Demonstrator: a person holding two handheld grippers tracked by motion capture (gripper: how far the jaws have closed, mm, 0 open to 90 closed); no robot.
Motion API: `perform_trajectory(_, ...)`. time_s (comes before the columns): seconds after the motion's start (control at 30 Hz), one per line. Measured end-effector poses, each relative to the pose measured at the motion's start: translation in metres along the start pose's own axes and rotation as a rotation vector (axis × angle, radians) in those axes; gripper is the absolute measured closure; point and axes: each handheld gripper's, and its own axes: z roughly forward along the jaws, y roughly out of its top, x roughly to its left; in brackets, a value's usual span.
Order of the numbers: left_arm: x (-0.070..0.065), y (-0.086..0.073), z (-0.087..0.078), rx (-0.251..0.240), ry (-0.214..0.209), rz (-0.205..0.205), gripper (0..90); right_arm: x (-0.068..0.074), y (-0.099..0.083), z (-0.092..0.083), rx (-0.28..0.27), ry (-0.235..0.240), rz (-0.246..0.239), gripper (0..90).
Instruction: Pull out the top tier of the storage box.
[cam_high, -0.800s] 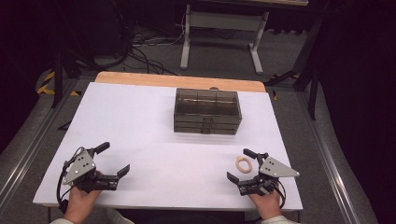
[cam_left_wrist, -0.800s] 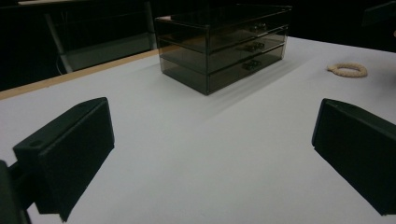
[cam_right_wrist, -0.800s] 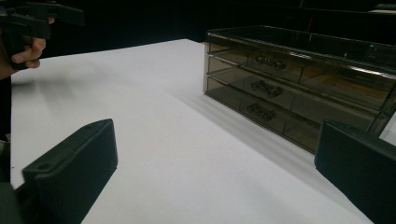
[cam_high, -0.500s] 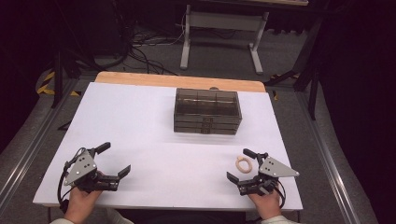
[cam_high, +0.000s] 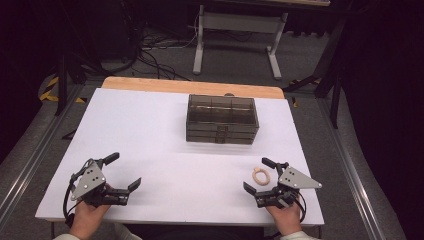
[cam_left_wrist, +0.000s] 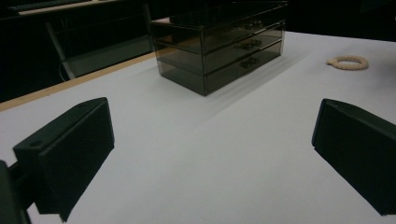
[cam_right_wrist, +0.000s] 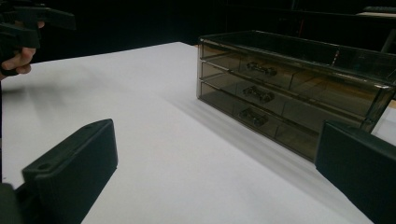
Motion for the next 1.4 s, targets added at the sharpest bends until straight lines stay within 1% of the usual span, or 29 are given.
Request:
perform_trajectory(0.17, -0.002, 0.001, 0.0, -0.011, -0.003, -0.002, 0.1, -0.003, 0.011, 0.002, -0.001, -0.005, -0.008, 0.1)
perform_trajectory(0.2, -0.001, 0.001, 0.0, -0.006, -0.011, -0.011, 0.1, -0.005, 0.015, 0.002, 0.007, -0.005, 0.002, 0.1)
perform_trajectory(0.23, -0.001, 0.001, 0.0, -0.006, -0.011, -0.011, 0.1, -0.005, 0.015, 0.002, 0.007, -0.005, 0.002, 0.1)
perform_trajectory(0.27, 0.0, 0.001, 0.0, -0.01, -0.017, -0.023, 0.1, -0.006, 0.017, 0.003, 0.003, 0.002, 0.007, 0.2)
perform_trajectory(0.33, 0.001, 0.0, 0.0, -0.013, -0.016, -0.038, 0.1, -0.009, 0.022, 0.004, 0.008, 0.001, 0.003, 0.2)
perform_trajectory(0.37, 0.002, 0.0, -0.001, -0.01, -0.012, -0.033, 0.1, -0.01, 0.024, 0.004, 0.01, 0.004, 0.0, 0.2)
perform_trajectory(0.47, 0.002, 0.0, -0.001, -0.015, -0.009, -0.036, 0.1, -0.011, 0.03, 0.006, 0.01, 0.009, -0.016, 0.2)
perform_trajectory(0.53, 0.002, 0.0, -0.001, -0.017, -0.011, -0.025, 0.1, -0.011, 0.036, 0.009, 0.01, 0.015, -0.025, 0.2)
perform_trajectory(0.57, 0.002, 0.0, -0.001, -0.014, -0.009, -0.025, 0.1, -0.011, 0.038, 0.01, 0.016, 0.015, -0.028, 0.4)
perform_trajectory(0.73, -0.003, 0.0, 0.001, -0.004, -0.008, -0.007, 0.1, -0.009, 0.043, 0.016, 0.025, 0.023, -0.042, 0.8)
perform_trajectory(0.83, -0.003, 0.001, 0.001, -0.005, -0.011, -0.01, 0.1, -0.009, 0.044, 0.02, 0.03, 0.032, -0.05, 1.2)
perform_trajectory(0.9, -0.001, 0.001, 0.001, -0.004, -0.008, -0.004, 0.1, -0.009, 0.045, 0.022, 0.035, 0.035, -0.051, 1.2)
perform_trajectory(0.93, -0.002, 0.001, 0.0, -0.003, -0.01, -0.015, 0.1, -0.009, 0.046, 0.024, 0.035, 0.038, -0.052, 1.2)
perform_trajectory(1.0, -0.001, 0.001, 0.0, -0.004, -0.011, -0.02, 0.1, -0.009, 0.047, 0.026, 0.042, 0.044, -0.057, 1.2)
perform_trajectory(1.2, -0.002, 0.001, 0.001, -0.003, -0.01, -0.008, 0.1, -0.01, 0.052, 0.031, 0.06, 0.061, -0.082, 1.7)
perform_trajectory(1.27, -0.002, 0.001, 0.001, -0.003, -0.01, -0.007, 0.1, -0.01, 0.053, 0.032, 0.061, 0.06, -0.084, 1.8)
perform_trajectory(1.4, -0.001, 0.001, 0.001, -0.004, -0.016, -0.01, 0.1, -0.01, 0.057, 0.035, 0.104, 0.065, -0.107, 4.2)
